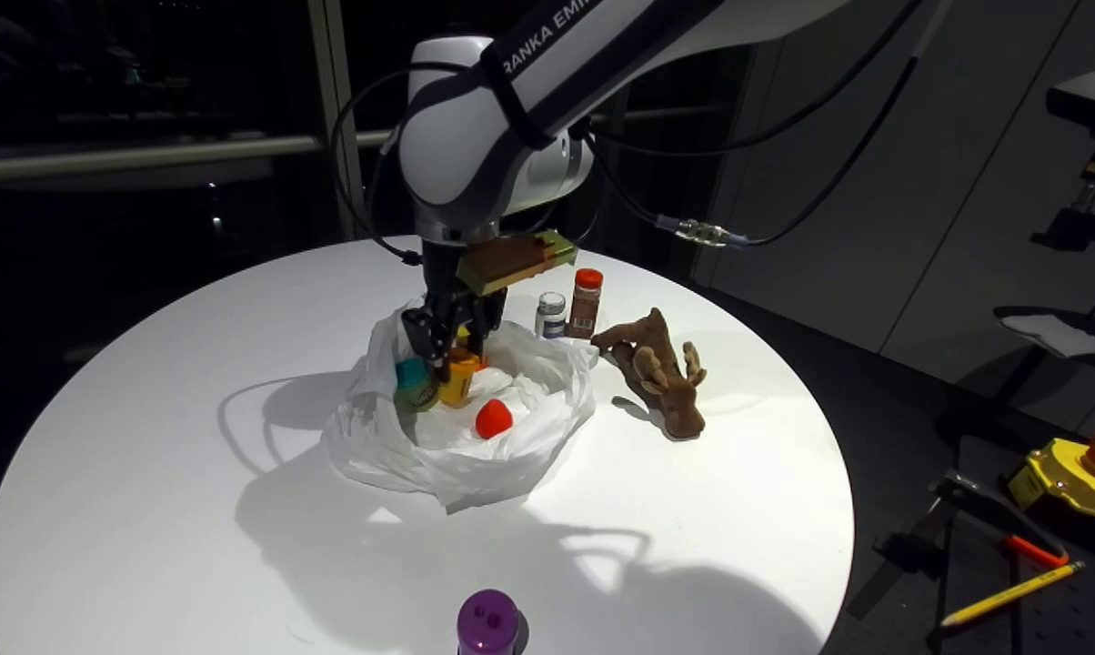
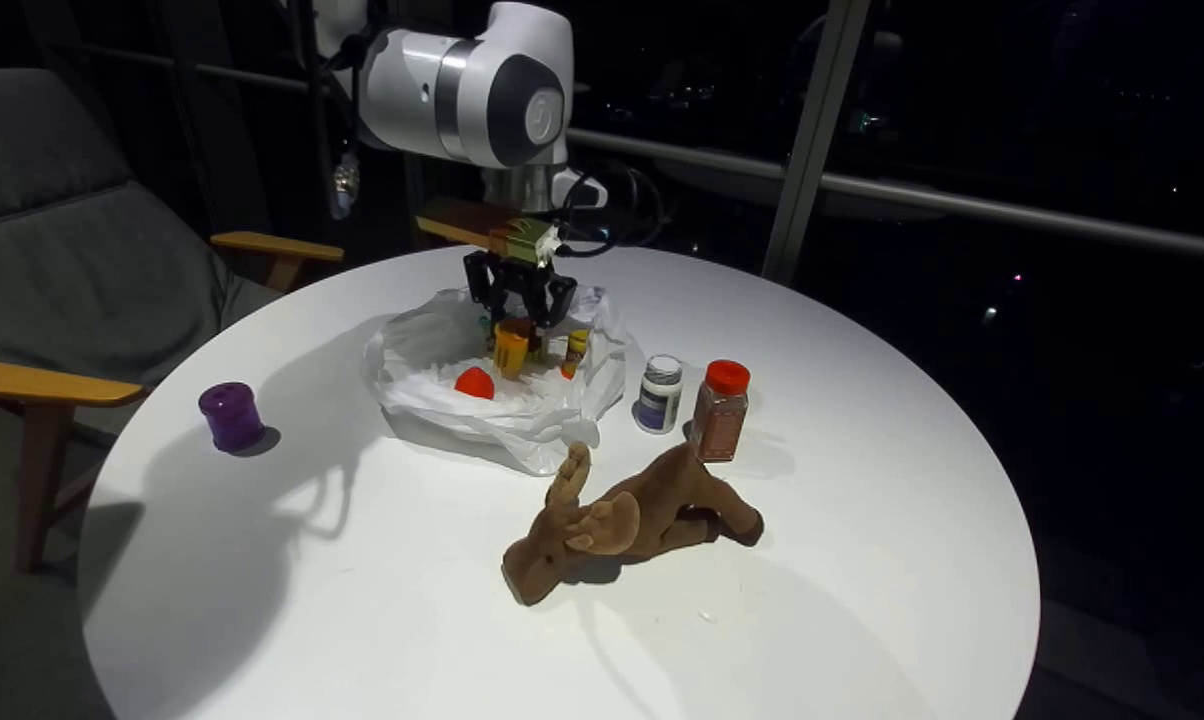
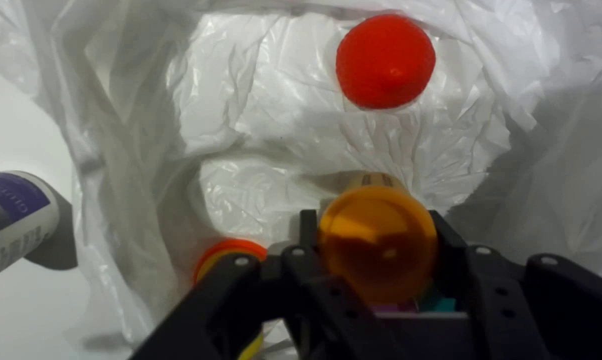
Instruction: Remove all the contents from the white plastic bag and put them on the table
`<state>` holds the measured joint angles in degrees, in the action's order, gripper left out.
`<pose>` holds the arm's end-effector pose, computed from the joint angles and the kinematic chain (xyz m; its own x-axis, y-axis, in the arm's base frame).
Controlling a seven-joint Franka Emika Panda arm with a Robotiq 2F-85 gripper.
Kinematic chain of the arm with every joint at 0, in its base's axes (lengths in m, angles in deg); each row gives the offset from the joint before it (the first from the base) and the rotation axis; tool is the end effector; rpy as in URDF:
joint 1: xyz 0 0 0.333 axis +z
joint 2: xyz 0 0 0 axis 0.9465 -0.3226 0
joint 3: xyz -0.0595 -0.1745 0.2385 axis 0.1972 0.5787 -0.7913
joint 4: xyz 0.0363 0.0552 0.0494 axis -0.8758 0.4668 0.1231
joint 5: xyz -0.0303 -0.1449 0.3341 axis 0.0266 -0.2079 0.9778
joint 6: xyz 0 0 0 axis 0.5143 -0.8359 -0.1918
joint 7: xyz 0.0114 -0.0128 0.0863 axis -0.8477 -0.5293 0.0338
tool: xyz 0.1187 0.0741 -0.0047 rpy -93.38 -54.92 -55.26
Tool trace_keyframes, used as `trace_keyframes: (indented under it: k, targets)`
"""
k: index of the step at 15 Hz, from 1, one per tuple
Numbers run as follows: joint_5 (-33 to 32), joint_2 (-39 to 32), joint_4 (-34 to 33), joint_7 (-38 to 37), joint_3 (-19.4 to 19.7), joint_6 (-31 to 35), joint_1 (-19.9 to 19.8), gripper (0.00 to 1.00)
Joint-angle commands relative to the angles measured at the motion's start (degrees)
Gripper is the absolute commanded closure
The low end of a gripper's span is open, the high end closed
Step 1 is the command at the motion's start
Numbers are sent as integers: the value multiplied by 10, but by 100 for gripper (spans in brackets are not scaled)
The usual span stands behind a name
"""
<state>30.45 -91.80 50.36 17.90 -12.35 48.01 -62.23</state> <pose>0.6897 0.1164 0.1265 0.9984 0.0551 -0.0128 0.0549 -0.9984 -0.0121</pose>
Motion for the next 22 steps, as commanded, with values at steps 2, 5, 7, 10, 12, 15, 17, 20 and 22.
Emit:
trace_keyframes:
  k: [2, 5, 7, 10, 12, 15, 17, 20, 22]
  targets:
    - [-46, 113, 116, -46, 26, 10, 38, 72]
    - [-89, 179, 198, -102, 42, 6, 73, 72]
    - [-100, 219, 256, -139, 34, 14, 90, 72]
    - [-106, 272, 344, -192, 21, 20, 113, 72]
    - [-106, 297, 392, -217, 11, 21, 124, 72]
    - [-133, 295, 421, -265, 14, 28, 140, 72]
    - [-127, 276, 424, -272, 6, 43, 136, 72]
    - [-115, 238, 421, -272, 5, 88, 128, 72]
    - [-114, 214, 415, -271, 9, 102, 129, 72]
